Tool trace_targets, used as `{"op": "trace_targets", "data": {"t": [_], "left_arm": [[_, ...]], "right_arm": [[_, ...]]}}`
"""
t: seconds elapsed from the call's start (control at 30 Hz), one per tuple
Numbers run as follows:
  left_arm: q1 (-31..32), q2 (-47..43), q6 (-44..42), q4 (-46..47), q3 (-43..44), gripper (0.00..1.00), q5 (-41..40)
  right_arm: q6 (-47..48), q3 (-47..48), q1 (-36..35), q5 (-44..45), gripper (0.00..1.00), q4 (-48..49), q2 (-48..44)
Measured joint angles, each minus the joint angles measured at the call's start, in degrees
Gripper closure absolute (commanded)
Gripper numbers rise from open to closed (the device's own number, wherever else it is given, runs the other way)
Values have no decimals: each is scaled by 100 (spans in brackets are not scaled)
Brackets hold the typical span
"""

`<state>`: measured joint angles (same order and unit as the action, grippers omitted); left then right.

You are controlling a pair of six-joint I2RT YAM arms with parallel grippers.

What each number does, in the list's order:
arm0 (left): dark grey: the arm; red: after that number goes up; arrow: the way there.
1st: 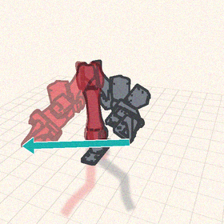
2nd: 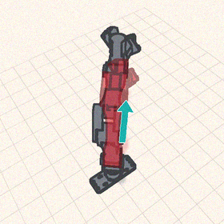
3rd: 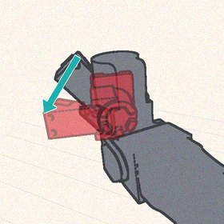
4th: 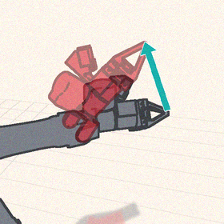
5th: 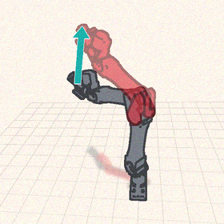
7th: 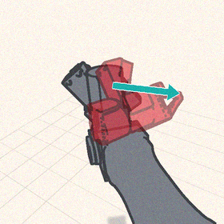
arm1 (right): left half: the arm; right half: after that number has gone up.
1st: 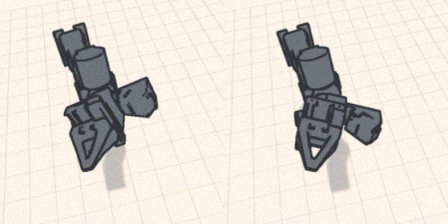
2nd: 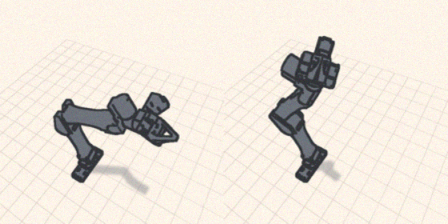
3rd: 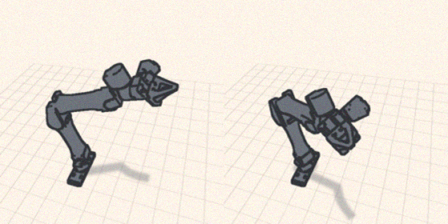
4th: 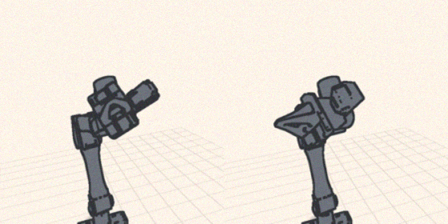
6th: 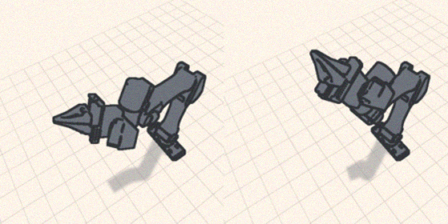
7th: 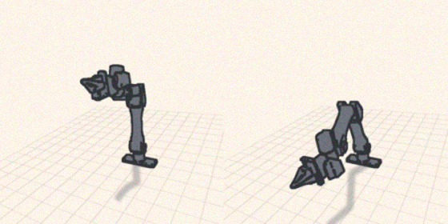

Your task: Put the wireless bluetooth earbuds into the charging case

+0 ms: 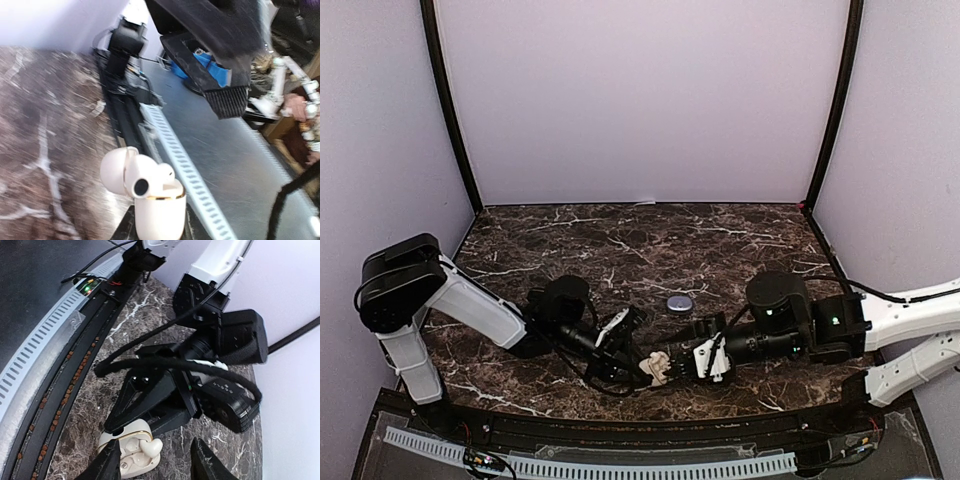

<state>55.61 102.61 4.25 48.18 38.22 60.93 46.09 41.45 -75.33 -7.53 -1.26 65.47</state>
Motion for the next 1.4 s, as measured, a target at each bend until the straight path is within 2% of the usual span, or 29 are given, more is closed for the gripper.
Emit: {"op": "trace_targets", "data": {"t": [0.1,0.23,0.37,0.5,0.6,0.73,0.87,1.03,1.17,1.27,1.4], "left_arm": [[-2,-216,-280,216,-118,99,-614],[0,-415,-763,713,-251,99,-1803],[2,-437,-1458,1526,-326,99,-3377],[79,-275,-2603,2507,-308,100,-5134],[170,133,-3613,3250,-125,100,-6194],[289,647,-4688,3801,138,100,-7112],[330,791,-5184,3989,151,100,-7486],[341,789,-5123,4004,149,100,-7523],[343,789,-4951,4000,146,100,-7447],[343,789,-4835,3998,142,100,-7340],[343,774,-4704,3982,133,100,-7211]], "right_arm": [[-970,-249,208,201,43,391,-319],[-2643,-243,431,1169,48,780,-420],[-4269,581,748,1875,61,437,-9],[-5403,1412,813,2356,50,70,459],[-6041,1665,815,2634,49,-76,680],[-6520,1674,835,2820,53,-260,811],[-6717,1749,861,2841,55,-404,966],[-6850,1930,916,2942,41,-605,1158],[-6959,2037,1064,2881,34,-651,1329],[-7086,2142,1204,2761,33,-660,1502],[-7296,2175,1346,2634,40,-667,1679]]}}
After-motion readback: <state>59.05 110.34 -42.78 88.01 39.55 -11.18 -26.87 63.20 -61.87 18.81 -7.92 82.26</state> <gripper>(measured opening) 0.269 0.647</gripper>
